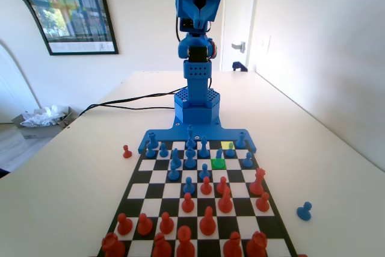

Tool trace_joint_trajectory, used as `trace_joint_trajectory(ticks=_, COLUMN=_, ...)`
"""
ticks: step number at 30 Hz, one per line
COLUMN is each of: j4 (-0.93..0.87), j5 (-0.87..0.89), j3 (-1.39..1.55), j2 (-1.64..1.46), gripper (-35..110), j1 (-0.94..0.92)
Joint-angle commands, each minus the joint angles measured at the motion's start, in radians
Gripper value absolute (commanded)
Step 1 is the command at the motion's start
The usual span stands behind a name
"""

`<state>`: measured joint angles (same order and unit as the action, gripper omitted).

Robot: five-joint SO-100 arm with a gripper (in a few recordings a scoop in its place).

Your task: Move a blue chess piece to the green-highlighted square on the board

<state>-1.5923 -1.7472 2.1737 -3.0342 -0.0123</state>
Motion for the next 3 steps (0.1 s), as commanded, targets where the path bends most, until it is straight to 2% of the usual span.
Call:
trace_joint_trajectory(ticks=1, j4=0.018, j5=-0.005, j3=0.006, j2=-0.020, gripper=3, j1=-0.006)
trace_joint_trajectory(ticks=3, j4=0.018, j5=-0.005, j3=0.006, j2=-0.020, gripper=3, j1=-0.006)
